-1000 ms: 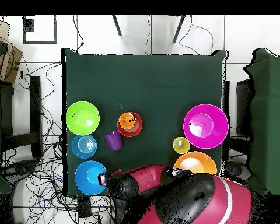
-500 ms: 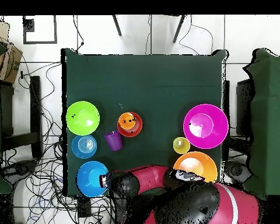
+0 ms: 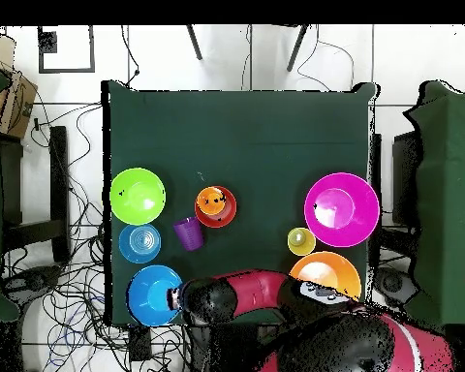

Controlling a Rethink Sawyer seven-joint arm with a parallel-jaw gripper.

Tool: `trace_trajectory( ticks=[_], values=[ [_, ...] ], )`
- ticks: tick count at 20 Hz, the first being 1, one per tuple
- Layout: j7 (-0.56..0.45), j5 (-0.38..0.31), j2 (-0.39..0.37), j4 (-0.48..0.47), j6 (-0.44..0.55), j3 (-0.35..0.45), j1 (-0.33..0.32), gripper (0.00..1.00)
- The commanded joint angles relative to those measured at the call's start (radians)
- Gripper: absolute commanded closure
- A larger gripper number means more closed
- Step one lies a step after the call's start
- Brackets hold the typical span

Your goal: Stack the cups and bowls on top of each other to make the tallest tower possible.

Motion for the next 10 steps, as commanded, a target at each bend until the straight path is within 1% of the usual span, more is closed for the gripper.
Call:
trace_trajectory(
  ticks=[1,5,8,10],
  values=[
    [0.029,0.051,0.022,-0.042,0.103,0.082,-0.018,1.0],
    [0.01,0.071,0.058,-0.048,0.145,0.104,-0.094,1.0],
    [-0.021,0.097,0.087,-0.067,0.223,0.126,-0.148,1.0],
    [-0.038,0.105,0.096,-0.075,0.257,0.137,-0.171,1.0]
  ],
)
